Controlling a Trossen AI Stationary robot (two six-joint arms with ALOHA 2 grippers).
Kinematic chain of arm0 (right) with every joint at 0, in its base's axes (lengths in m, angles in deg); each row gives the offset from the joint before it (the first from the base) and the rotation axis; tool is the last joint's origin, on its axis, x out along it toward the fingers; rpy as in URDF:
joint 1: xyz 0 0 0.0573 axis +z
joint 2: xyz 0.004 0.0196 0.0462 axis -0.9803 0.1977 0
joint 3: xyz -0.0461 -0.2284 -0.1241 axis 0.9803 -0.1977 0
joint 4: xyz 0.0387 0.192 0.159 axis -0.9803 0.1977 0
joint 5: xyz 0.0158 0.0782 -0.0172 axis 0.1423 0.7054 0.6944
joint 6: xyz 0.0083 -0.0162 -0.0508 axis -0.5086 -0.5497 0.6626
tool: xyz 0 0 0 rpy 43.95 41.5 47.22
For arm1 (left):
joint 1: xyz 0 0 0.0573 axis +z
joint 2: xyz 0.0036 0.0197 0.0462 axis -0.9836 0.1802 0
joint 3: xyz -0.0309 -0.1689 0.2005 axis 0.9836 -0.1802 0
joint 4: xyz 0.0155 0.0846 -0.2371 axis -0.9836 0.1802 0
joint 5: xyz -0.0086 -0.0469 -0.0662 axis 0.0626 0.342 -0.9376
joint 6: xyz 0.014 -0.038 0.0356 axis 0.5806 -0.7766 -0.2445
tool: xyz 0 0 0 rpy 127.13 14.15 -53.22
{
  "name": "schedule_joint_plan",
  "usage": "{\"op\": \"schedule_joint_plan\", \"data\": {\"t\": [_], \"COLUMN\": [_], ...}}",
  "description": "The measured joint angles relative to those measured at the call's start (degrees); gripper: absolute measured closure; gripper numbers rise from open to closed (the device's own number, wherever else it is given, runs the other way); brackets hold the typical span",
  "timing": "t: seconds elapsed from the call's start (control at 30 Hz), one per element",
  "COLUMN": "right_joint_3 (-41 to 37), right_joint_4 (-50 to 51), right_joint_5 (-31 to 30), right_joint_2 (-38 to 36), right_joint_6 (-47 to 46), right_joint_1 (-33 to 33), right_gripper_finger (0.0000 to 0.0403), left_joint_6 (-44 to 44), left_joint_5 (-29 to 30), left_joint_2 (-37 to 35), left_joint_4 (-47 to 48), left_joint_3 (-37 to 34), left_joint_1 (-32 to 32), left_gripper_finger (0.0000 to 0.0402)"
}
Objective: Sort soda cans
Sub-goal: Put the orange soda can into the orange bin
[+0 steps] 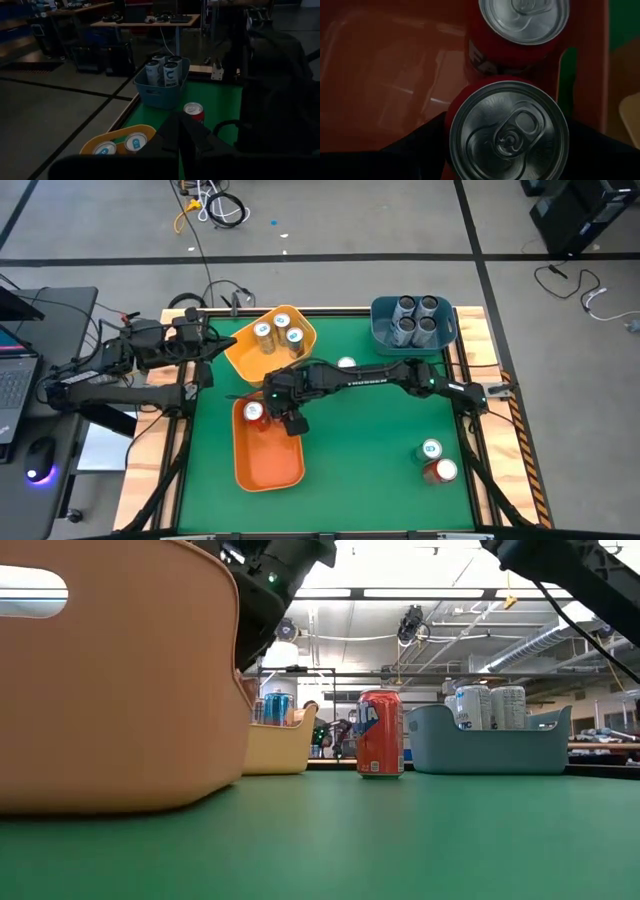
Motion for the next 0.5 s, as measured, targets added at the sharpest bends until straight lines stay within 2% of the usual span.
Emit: {"op": "schedule_joint_plan", "data": {"t": [0.2, 0.5], "right_joint_3": [-1.9, 0.3], "right_joint_4": [-2.4, -2.4], "right_joint_5": [-2.4, -2.4], "right_joint_2": [0.0, -0.2], "right_joint_6": [-0.1, 0.7], "right_joint_1": [0.0, 0.7], "right_gripper_finger": [0.0059, 0.0062], "left_joint_6": [0.0, 0.0], "left_joint_5": [0.0, 0.0], "left_joint_2": [0.0, 0.0], "left_joint_4": [0.4, 1.0], "left_joint_3": [0.0, 0.0], "left_joint_1": [0.0, 0.0], "left_gripper_finger": [0.0399, 0.0399]}}
